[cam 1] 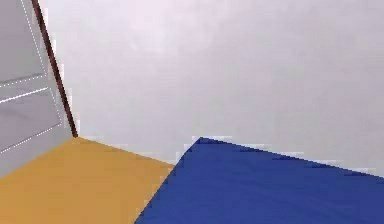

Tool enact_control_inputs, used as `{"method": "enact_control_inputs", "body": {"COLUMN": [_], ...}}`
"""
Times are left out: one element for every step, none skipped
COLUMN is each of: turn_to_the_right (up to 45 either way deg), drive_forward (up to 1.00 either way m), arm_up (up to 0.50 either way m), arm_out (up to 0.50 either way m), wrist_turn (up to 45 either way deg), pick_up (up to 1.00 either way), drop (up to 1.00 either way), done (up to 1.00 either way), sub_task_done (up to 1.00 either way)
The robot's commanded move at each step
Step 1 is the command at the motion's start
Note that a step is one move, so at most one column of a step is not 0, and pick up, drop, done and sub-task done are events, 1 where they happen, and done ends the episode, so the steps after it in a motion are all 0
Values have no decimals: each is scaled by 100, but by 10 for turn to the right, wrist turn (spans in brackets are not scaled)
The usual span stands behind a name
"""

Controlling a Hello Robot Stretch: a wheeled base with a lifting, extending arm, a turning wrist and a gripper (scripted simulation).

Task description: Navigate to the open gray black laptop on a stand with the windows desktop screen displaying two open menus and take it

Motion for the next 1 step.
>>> {"method": "enact_control_inputs", "body": {"turn_to_the_right": [-300], "drive_forward": [0], "arm_up": [0], "arm_out": [0], "wrist_turn": [0], "pick_up": [0], "drop": [0], "done": [0], "sub_task_done": [0]}}
